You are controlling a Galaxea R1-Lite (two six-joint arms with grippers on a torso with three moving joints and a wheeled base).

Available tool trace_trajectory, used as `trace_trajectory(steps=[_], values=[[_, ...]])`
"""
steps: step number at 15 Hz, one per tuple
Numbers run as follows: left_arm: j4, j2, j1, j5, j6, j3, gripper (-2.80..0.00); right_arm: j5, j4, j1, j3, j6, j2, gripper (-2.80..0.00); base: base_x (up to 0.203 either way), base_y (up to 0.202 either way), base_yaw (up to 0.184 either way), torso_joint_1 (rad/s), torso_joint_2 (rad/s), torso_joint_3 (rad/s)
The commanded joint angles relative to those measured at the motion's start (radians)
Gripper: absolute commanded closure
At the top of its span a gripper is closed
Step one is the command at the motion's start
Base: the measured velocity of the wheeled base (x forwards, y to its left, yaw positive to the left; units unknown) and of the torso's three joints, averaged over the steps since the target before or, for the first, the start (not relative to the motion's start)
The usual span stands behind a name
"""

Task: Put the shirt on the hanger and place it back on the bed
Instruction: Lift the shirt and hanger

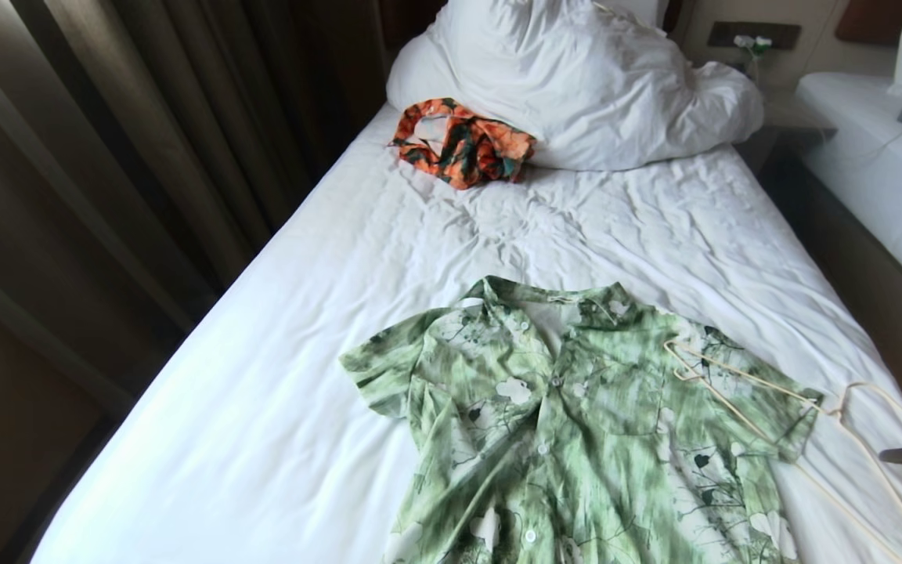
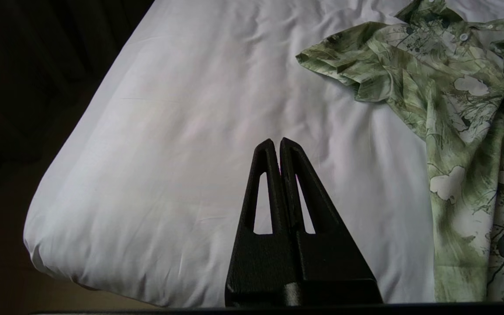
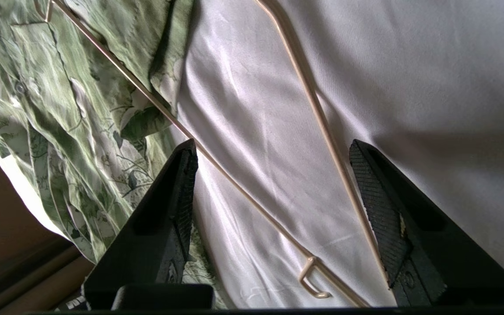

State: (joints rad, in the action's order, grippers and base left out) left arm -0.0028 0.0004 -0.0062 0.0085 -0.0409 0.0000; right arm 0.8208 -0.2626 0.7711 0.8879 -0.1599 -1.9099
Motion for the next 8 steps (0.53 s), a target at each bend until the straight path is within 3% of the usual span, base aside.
trace_trajectory(steps=[1,8], values=[[0.0,0.0,0.0,0.001,-0.001,0.0,0.0,0.012,0.002,0.001,0.001,-0.048,-0.066,-2.8,0.0,0.0,0.0,0.0,0.0,0.0],[0.0,0.0,0.0,0.001,-0.001,0.0,0.0,0.264,0.008,0.01,-0.007,-0.132,-0.114,-2.8,0.0,0.0,0.0,0.0,0.0,0.0]])
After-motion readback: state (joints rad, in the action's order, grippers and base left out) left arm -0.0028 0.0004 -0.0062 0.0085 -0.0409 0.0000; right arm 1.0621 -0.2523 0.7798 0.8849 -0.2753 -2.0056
